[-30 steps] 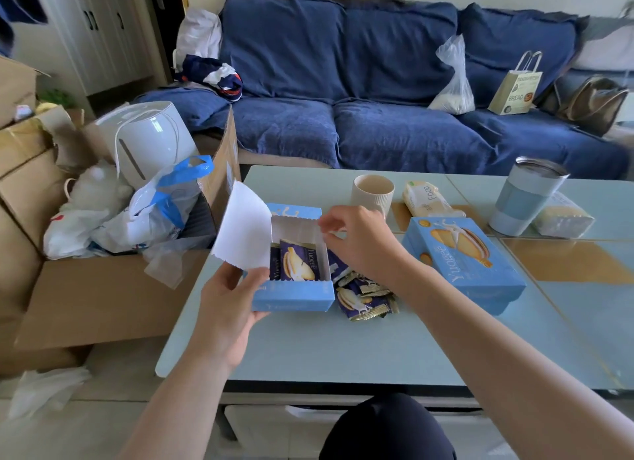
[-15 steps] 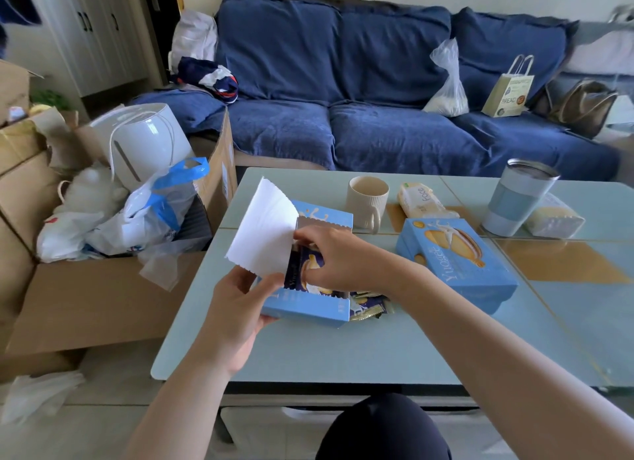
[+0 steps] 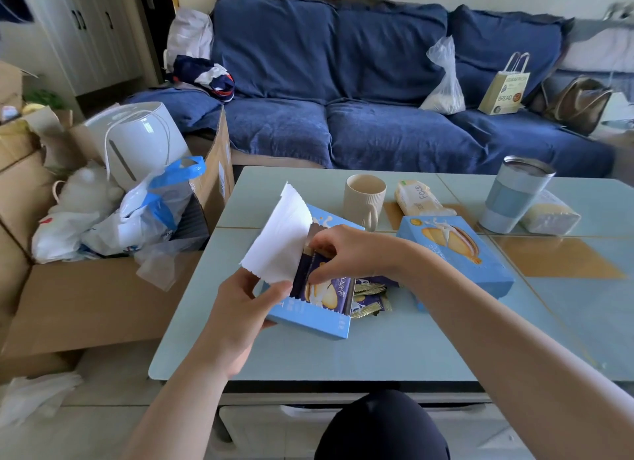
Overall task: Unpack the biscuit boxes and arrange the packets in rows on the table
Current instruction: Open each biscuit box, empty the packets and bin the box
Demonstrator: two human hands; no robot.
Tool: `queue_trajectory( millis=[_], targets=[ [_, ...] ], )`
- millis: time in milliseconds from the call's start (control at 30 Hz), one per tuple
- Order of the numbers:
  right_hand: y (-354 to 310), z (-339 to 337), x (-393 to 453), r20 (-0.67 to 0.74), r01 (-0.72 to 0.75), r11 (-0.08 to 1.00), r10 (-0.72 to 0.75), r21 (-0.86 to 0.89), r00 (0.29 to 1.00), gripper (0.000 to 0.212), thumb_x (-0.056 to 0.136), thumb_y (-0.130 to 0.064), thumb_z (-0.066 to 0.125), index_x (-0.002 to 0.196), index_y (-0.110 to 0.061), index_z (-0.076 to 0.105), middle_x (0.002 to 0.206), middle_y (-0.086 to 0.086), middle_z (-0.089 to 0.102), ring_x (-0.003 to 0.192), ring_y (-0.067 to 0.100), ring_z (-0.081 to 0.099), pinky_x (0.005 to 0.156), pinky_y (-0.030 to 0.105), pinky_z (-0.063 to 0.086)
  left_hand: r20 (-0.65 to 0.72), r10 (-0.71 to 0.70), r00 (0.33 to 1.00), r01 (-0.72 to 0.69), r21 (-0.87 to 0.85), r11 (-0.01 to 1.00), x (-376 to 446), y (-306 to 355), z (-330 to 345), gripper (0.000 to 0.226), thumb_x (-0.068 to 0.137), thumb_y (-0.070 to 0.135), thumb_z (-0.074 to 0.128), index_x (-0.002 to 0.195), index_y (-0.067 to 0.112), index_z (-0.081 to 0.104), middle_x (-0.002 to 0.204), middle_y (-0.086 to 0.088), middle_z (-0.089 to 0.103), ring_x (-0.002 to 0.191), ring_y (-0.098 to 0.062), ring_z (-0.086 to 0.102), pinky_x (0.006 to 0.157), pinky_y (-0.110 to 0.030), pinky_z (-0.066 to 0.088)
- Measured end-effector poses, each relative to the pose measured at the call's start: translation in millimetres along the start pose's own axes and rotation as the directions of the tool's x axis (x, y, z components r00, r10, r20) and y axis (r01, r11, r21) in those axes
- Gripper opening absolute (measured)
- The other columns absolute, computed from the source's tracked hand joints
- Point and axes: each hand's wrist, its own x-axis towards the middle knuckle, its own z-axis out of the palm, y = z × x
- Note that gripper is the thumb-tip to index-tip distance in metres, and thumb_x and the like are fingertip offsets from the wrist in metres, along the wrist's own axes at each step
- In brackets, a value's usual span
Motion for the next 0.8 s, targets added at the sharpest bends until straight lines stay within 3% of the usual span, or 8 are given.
queue_trajectory(
  millis=[133, 300, 400, 533, 600, 667, 733, 800],
  targets=[
    [0, -1, -3, 0.019, -0.015, 1.0, 0.015, 0.025, 1.0, 0.036, 0.081, -0.03, 0.073, 0.093, 0.001, 0.06, 0.069, -0.001, 0.046, 0.064, 0.013, 0.043, 0.061, 0.028, 0.034, 0.004, -0.017, 1.0, 0.017, -0.006, 1.0, 0, -2, -1, 0.031, 0.056, 0.04, 0.072, 0.088, 0.039, 0.071, 0.081, 0.007, 0.071, 0.074, -0.009, 0.065, 0.064, -0.031, 0.051],
    [-1, -2, -8, 0.123, -0.078, 0.996, 0.083, -0.04, 0.989, 0.024, 0.084, -0.038, 0.069, 0.079, -0.016, 0.062, 0.069, -0.008, 0.056, 0.059, 0.007, 0.05, 0.056, 0.017, 0.036, 0.027, -0.027, 0.999, 0.027, 0.003, 1.0, -3, -6, 1, 0.033, 0.057, 0.039, 0.072, 0.089, 0.036, 0.072, 0.082, 0.006, 0.071, 0.073, -0.009, 0.066, 0.06, -0.026, 0.052],
    [0, 1, -9, 0.156, -0.087, 0.996, 0.089, -0.017, 0.984, 0.027, 0.089, -0.035, 0.064, 0.091, -0.008, 0.063, 0.08, 0.001, 0.058, 0.073, 0.014, 0.052, 0.07, 0.026, 0.04, 0.016, -0.017, 1.0, 0.017, 0.019, 1.0, -1, -7, 0, 0.035, 0.055, 0.041, 0.071, 0.089, 0.038, 0.071, 0.082, 0.009, 0.071, 0.071, -0.007, 0.066, 0.058, -0.024, 0.05],
    [3, -8, -12, 0.047, -0.061, 0.998, 0.062, -0.024, 0.997, 0.026, 0.091, -0.032, 0.062, 0.077, -0.01, 0.056, 0.069, -0.003, 0.052, 0.063, 0.012, 0.047, 0.06, 0.022, 0.037, 0.016, -0.043, 0.999, 0.043, -0.035, 0.998, 0, -9, -4, 0.028, 0.053, 0.041, 0.073, 0.082, 0.038, 0.072, 0.074, 0.01, 0.068, 0.069, -0.005, 0.064, 0.059, -0.028, 0.05],
    [7, -14, -12, -0.081, -0.082, 0.995, 0.086, 0.056, 0.993, 0.028, 0.091, -0.031, 0.064, 0.076, -0.009, 0.055, 0.067, -0.004, 0.054, 0.059, 0.01, 0.047, 0.054, 0.019, 0.037, 0.0, -0.052, 0.999, 0.052, -0.072, 0.996, 1, -9, -7, 0.019, 0.057, 0.033, 0.075, 0.076, 0.037, 0.073, 0.07, 0.009, 0.065, 0.066, -0.004, 0.063, 0.058, -0.027, 0.049],
    [12, -21, -9, -0.229, -0.093, 0.965, 0.151, 0.246, 0.962, 0.024, 0.091, -0.03, 0.065, 0.086, -0.007, 0.061, 0.079, 0.002, 0.067, 0.068, 0.015, 0.061, 0.062, 0.022, 0.05, -0.018, -0.053, 0.998, 0.051, -0.115, 0.992, 2, -10, -11, 0.015, 0.061, 0.024, 0.073, 0.073, 0.033, 0.073, 0.067, 0.008, 0.063, 0.064, -0.005, 0.062, 0.056, -0.026, 0.05],
    [20, -25, -6, -0.31, -0.055, 0.831, 0.267, 0.554, 0.912, 0.017, 0.09, -0.024, 0.067, 0.086, -0.009, 0.061, 0.083, 0.008, 0.074, 0.078, 0.023, 0.07, 0.079, 0.036, 0.058, -0.042, -0.066, 0.997, 0.058, -0.169, 0.984, 3, -10, -16, 0.018, 0.058, 0.022, 0.076, 0.075, 0.028, 0.071, 0.068, 0.006, 0.061, 0.065, -0.007, 0.062, 0.054, -0.026, 0.051],
    [29, -29, -4, -0.317, 0.0, 0.654, 0.367, 0.756, 0.874, 0.012, 0.089, -0.021, 0.068, 0.086, -0.012, 0.061, 0.073, 0.003, 0.075, 0.072, 0.017, 0.072, 0.078, 0.038, 0.06, -0.065, -0.074, 0.995, 0.06, -0.199, 0.978, 3, -10, -20, 0.024, 0.055, 0.025, 0.077, 0.078, 0.025, 0.069, 0.07, 0.004, 0.059, 0.068, -0.01, 0.061, 0.057, -0.029, 0.049]
  ],
)
